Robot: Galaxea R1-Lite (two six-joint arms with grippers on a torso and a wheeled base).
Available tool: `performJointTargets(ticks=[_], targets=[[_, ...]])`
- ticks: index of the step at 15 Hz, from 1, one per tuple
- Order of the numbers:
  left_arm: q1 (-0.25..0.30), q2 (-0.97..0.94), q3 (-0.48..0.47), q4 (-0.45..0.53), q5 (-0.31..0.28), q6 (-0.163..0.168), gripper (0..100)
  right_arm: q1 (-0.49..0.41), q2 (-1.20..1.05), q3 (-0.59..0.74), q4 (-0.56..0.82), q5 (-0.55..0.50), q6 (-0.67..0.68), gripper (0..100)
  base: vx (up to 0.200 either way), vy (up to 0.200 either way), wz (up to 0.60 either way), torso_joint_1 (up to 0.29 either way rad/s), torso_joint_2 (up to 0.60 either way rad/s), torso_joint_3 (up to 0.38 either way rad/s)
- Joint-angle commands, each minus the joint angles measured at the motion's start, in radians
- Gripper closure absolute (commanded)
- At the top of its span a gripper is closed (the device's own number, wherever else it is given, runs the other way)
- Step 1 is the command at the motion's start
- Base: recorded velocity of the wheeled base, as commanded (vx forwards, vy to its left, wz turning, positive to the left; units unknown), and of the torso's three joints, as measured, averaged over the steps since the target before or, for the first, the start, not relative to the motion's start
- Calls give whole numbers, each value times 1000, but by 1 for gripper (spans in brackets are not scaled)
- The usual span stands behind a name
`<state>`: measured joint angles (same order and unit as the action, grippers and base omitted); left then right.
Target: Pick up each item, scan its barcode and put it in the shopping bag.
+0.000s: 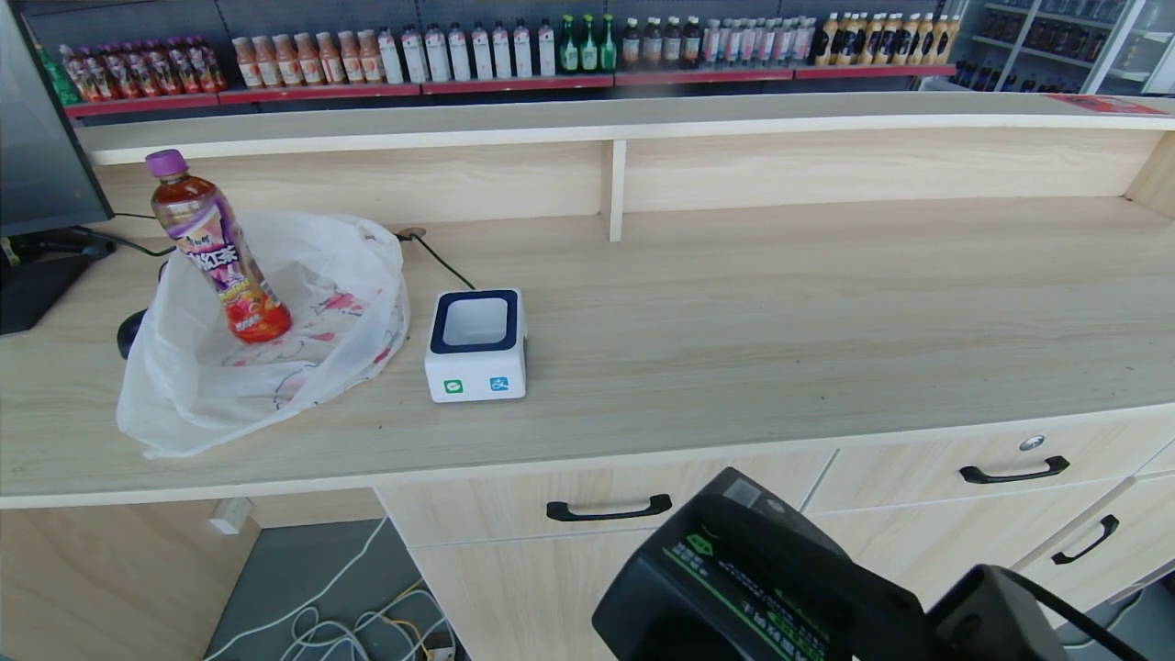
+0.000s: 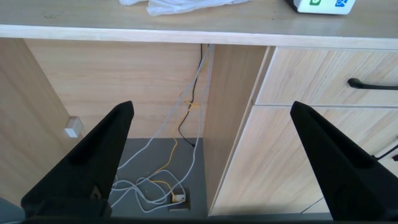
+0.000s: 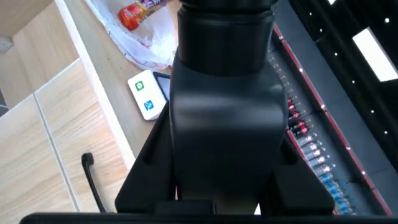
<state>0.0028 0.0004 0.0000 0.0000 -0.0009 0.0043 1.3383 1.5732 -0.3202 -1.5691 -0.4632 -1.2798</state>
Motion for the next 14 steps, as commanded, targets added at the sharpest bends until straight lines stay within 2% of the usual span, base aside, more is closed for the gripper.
performJointTargets(ticks=[1,4,6,8,9,11,12,14], targets=[[0,0,0,0,1,0,0,-1,8,3,-2,0,73,100,0,0,0,0,0,0],[0,0,0,0,1,0,0,-5,33,4,-2,3,270,100,0,0,0,0,0,0],[0,0,0,0,-1,0,0,-50,53,3,-2,3,399,100,0,0,0,0,0,0],[0,0,0,0,1,0,0,-79,94,-2,-2,60,513,100,0,0,0,0,0,0],[0,0,0,0,-1,0,0,-116,130,-22,-2,61,573,100,0,0,0,0,0,0],[0,0,0,0,-1,0,0,-134,191,-115,-2,55,732,100,0,0,0,0,0,0],[0,0,0,0,-1,0,0,-163,195,-138,-2,60,740,100,0,0,0,0,0,0],[0,0,0,0,-1,0,0,-254,223,-232,-2,64,904,100,0,0,0,0,0,0]])
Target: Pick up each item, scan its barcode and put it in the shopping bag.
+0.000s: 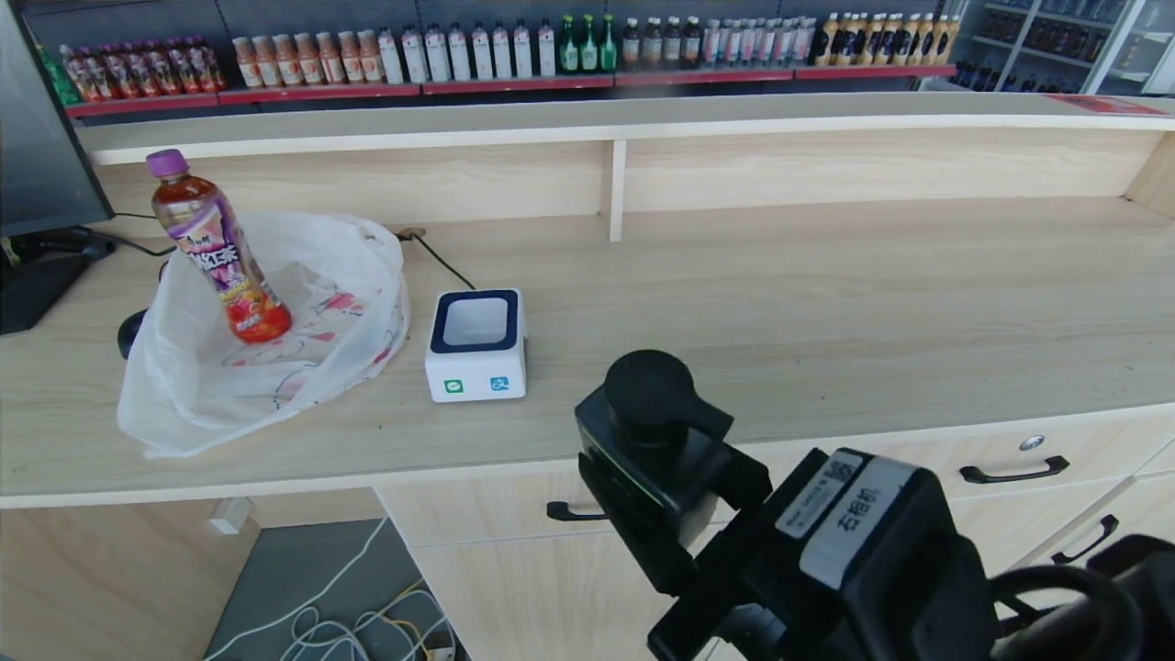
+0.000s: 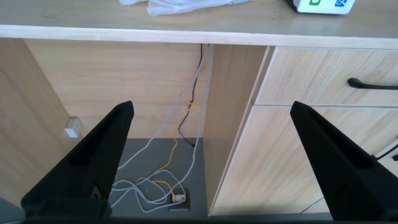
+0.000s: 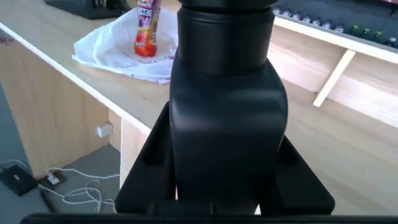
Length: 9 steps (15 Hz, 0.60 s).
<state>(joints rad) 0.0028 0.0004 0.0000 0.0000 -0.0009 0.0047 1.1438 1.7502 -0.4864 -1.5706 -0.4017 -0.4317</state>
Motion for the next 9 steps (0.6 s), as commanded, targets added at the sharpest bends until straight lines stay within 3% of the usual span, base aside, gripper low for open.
performJointTargets(ticks=[1,5,9], targets=[[0,0,0,0,1,0,0,-99,60,-83,0,4,140,100,0,0,0,0,0,0],[0,0,0,0,1,0,0,-314,57,-103,0,176,281,100,0,0,0,0,0,0],[0,0,0,0,-1,0,0,-369,61,-176,0,216,320,100,0,0,0,0,0,0]])
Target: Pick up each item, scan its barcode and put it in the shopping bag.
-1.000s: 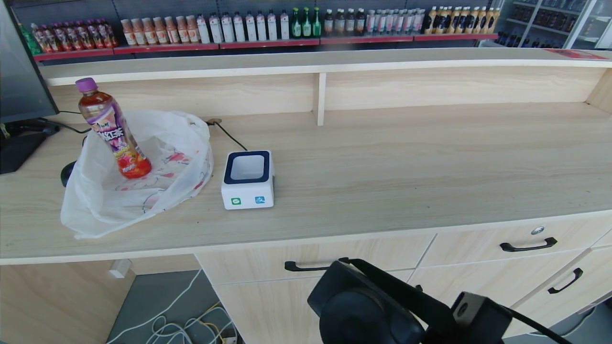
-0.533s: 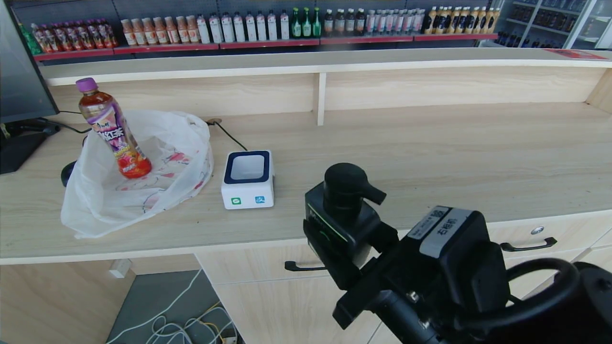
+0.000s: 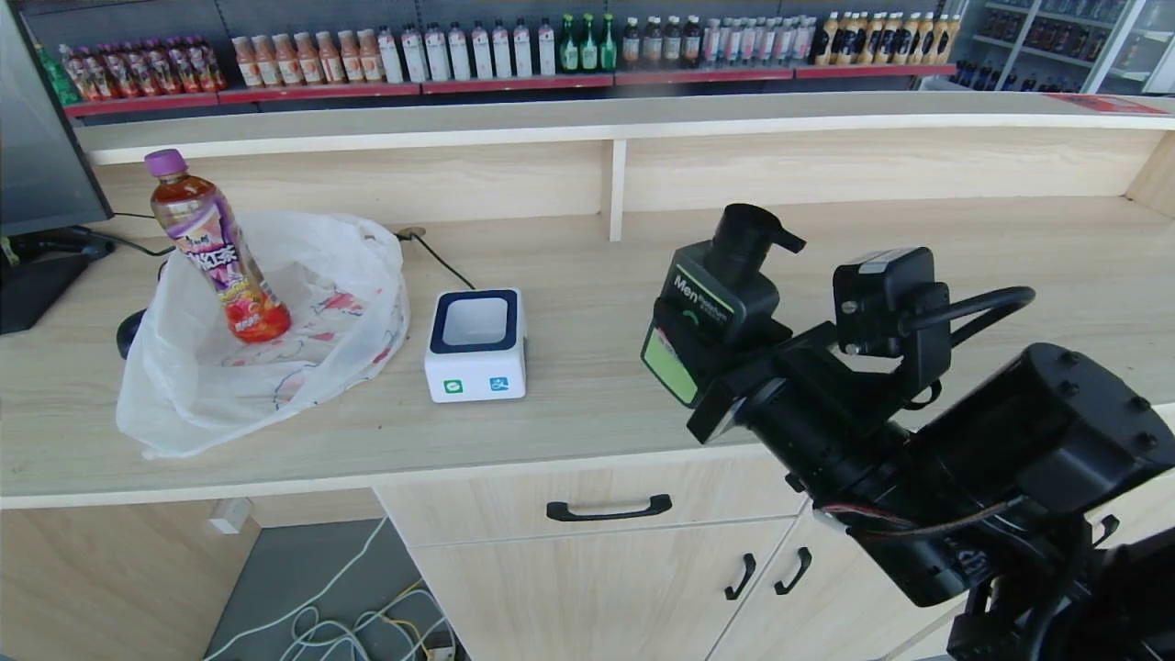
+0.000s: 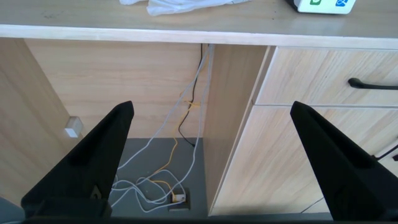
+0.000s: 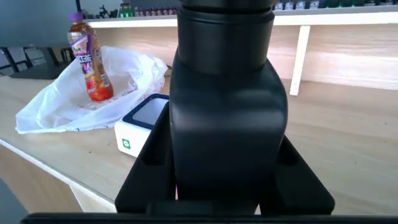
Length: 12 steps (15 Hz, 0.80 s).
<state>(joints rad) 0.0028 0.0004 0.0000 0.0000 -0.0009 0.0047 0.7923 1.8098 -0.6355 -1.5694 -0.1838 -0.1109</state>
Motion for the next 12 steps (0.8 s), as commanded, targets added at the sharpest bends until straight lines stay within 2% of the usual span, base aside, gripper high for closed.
performJointTargets(ticks=[1,5,11,12], targets=[[0,0,0,0,1,0,0,-35,2,-50,-1,-3,-1,100,0,0,0,0,0,0],[0,0,0,0,1,0,0,-136,-3,-79,-1,-26,26,100,0,0,0,0,0,0],[0,0,0,0,-1,-2,0,-170,-6,-102,-1,-45,33,100,0,0,0,0,0,0],[0,0,0,0,1,-2,0,-177,-15,-102,-1,-45,33,100,0,200,0,2,2,2]])
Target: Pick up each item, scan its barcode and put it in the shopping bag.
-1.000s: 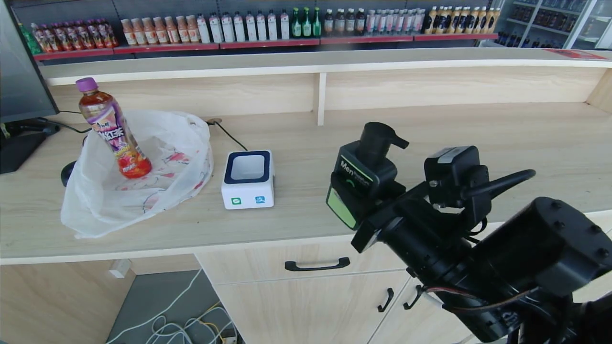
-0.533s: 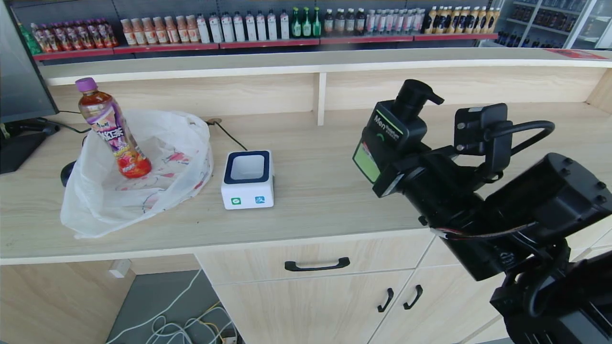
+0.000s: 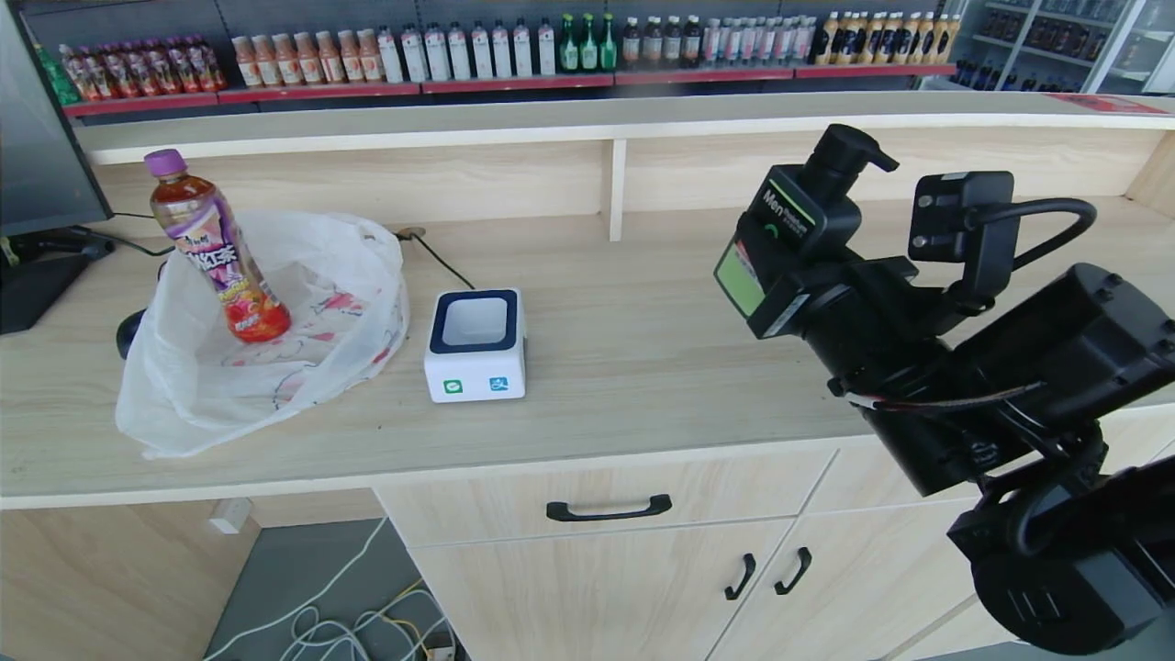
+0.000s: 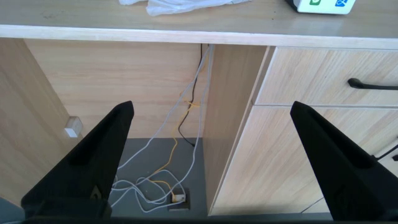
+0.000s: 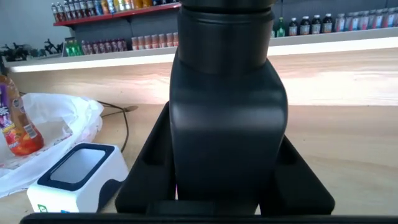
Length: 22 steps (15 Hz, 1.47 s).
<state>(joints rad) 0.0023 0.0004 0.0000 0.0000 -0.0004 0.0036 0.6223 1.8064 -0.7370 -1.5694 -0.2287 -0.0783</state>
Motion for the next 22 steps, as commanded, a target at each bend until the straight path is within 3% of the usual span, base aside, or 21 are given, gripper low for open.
performJointTargets(ticks=[1,20,22], targets=[[1,0,0,0,0,-1,0,-12,-15,-2,-1,0,0,100,0,200,0,7,7,2],[1,0,0,0,-1,-1,0,-13,-21,7,-1,-6,17,100,0,200,0,4,0,0],[1,0,0,0,0,-1,0,-1,-38,28,-1,-41,18,100,0,0,0,0,0,0]])
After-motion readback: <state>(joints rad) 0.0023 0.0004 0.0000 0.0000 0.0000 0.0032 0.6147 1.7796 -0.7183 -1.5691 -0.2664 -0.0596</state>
